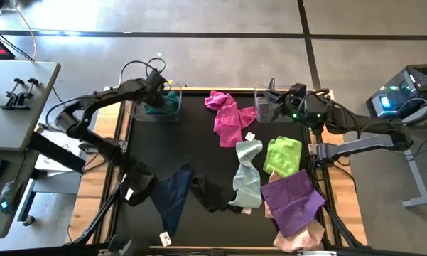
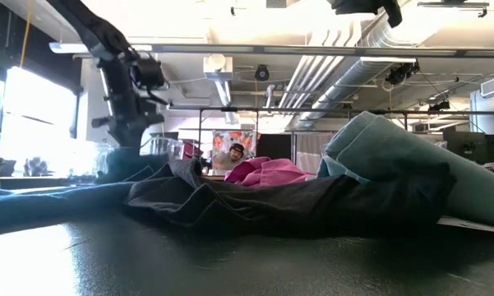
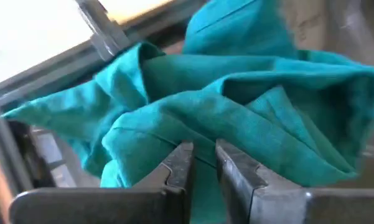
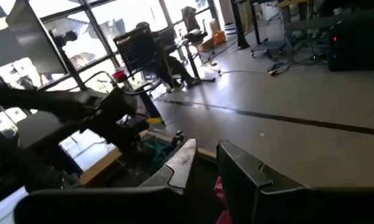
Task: Sort towels by color in basket
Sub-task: Put the blue kitchen towel into the left transparent bin, then adjust the left transparent bin on the table, then put the green microfiber towel into the right transparent bin
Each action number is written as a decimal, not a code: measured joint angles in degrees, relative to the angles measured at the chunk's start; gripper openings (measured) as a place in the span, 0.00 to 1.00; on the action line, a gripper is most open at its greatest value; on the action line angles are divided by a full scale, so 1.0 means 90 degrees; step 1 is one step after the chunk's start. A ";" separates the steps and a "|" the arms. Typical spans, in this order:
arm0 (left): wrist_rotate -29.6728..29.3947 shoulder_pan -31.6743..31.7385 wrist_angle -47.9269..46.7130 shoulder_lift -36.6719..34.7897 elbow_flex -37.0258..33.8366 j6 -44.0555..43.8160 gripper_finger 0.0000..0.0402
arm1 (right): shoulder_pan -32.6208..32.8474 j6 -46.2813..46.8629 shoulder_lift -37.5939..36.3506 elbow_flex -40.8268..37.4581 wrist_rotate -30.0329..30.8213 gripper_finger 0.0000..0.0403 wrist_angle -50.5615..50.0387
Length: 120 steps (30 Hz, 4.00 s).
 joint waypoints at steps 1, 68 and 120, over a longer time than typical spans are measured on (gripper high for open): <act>0.0079 0.0039 -0.0011 0.0167 0.0000 0.0056 0.12 | 0.0000 0.0029 -0.0003 0.0000 -0.0025 0.15 -0.0111; -0.0825 -0.1884 -0.2801 -0.1188 0.2545 0.0001 0.00 | -0.0697 0.4326 0.0823 -0.1785 -0.4252 0.60 -0.5454; -0.0434 -0.2126 -0.1821 -0.1148 0.2562 0.0177 0.00 | -0.0697 0.2842 0.0324 -0.0962 -0.2735 0.03 -0.5044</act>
